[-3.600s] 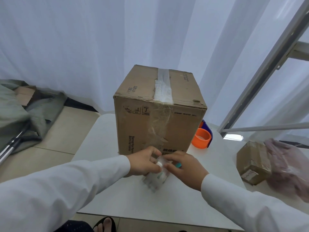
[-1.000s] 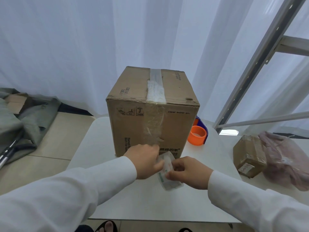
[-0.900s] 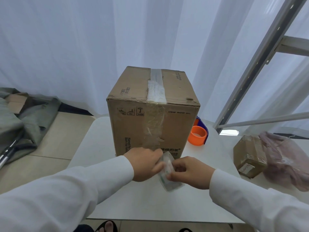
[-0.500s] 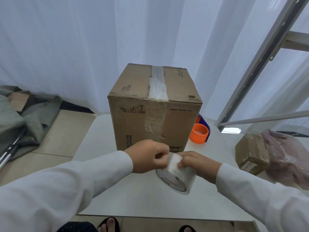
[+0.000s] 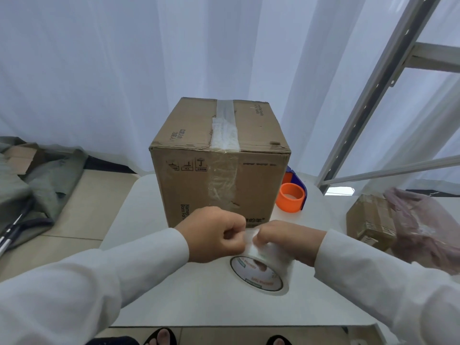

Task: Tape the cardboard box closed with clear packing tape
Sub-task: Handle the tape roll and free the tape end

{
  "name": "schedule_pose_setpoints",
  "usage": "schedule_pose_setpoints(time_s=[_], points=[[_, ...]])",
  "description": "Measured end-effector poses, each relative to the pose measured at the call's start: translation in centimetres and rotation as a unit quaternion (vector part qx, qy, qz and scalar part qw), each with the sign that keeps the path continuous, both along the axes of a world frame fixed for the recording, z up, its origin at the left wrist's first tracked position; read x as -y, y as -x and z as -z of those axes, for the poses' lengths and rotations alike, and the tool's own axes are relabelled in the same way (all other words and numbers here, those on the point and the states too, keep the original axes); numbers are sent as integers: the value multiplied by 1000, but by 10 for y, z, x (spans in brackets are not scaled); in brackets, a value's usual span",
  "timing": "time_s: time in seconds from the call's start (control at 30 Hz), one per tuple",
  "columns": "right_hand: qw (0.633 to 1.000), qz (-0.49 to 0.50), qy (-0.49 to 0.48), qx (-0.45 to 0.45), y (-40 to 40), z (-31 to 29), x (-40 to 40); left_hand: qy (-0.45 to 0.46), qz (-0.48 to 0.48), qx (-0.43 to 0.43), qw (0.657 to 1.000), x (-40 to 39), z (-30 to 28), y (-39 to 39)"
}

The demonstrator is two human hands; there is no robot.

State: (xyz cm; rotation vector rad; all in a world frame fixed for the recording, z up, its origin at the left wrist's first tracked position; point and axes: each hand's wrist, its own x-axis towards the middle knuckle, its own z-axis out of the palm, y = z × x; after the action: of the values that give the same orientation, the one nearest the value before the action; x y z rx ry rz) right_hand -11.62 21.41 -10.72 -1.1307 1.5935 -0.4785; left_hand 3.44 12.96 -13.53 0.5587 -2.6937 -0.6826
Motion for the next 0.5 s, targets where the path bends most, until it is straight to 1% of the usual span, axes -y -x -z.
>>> schedule_pose_setpoints(time_s=[0.03,0.07,0.1,0.17,0.27,0.33,0.37,0.43,0.5], points=[[1000,-25,-1,-7,-1,1,0,73,20,21,997,1,-2,-1],[999,-39,-1,-3,-1,2,-1,117,34,32,992,1,-3,-1],[999,-44,-6,16,2,4,-2,140,41,31,989,1,-4,-1],[996,-36,-26,73,6,7,-3,165,46,16,985,1,-5,0],[988,-18,-33,153,8,6,-4,171,62,-2,983,2,-8,2],[981,30,-24,192,6,6,-6,170,84,-11,982,-1,-13,3],[972,62,-23,225,5,6,-5,183,96,-19,978,-4,-15,5],[954,123,-15,273,1,6,-3,241,107,-20,964,-10,-17,10],[944,172,-26,281,-1,8,0,306,81,-4,948,-14,-14,18]])
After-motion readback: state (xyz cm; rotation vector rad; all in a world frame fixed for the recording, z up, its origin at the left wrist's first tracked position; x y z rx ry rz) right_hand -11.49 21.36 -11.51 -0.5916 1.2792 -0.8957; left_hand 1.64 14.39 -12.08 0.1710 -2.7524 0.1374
